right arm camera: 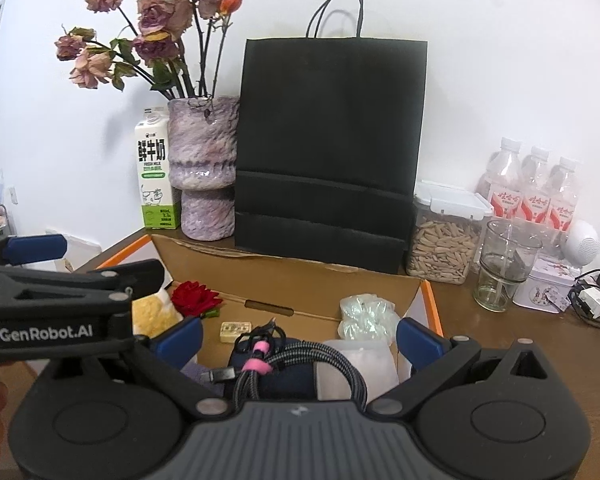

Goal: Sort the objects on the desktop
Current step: 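Withdraw both grippers from the box back over the table, then grasp a white bottle cap with the left gripper while the right grasps another white cap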

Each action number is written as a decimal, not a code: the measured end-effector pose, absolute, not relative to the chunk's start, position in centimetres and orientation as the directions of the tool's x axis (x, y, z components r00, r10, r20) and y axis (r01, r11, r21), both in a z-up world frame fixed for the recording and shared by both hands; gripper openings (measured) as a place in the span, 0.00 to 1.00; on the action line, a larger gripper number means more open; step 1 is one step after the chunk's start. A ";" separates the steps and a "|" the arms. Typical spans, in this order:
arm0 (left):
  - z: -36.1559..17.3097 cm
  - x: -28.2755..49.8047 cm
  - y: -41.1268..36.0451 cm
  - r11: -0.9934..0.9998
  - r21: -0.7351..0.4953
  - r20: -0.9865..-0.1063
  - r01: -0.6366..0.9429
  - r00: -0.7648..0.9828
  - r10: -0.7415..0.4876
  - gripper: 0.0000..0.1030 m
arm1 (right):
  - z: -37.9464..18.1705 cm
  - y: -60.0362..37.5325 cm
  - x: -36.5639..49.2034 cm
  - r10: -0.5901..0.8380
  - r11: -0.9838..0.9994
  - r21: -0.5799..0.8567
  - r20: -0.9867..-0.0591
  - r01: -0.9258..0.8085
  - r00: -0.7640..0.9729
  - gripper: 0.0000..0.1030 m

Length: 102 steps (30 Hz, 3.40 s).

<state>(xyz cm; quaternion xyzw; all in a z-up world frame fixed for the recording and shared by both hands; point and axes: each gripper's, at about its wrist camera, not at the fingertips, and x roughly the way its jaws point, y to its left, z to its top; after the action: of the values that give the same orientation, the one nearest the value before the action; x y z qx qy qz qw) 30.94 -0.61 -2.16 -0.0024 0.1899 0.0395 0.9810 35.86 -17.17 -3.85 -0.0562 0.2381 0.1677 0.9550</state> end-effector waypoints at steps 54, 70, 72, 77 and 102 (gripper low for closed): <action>-9.5 15.4 1.0 0.999 -0.003 -0.548 -0.054 0.835 0.043 1.00 | -11.1 -18.7 20.1 0.239 0.937 -0.055 -0.622 -0.346 0.746 1.00; -10.7 16.0 1.4 0.998 -0.015 -0.596 -0.060 0.802 0.039 1.00 | -12.0 -19.1 20.6 0.252 0.940 -0.016 -0.645 -0.342 0.721 1.00; -10.8 16.2 1.5 0.998 -0.022 -0.607 -0.059 0.794 0.034 1.00 | -12.1 -19.3 20.7 0.260 0.940 0.002 -0.647 -0.340 0.716 1.00; -11.1 16.5 1.8 0.997 -0.037 -0.628 -0.070 0.777 0.031 1.00 | -12.2 -19.5 20.9 0.267 0.942 0.017 -0.644 -0.336 0.717 1.00; -11.1 18.3 4.8 0.995 0.007 -0.639 -0.100 0.765 0.081 1.00 | -12.1 -20.8 22.7 0.249 0.951 0.020 -0.635 -0.307 0.732 0.91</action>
<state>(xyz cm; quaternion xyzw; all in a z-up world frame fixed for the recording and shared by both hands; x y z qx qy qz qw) 18.27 4.78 -11.14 -0.0139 0.3395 0.0480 0.9393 22.67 -20.85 -12.11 -0.0433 0.3344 0.1497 0.9295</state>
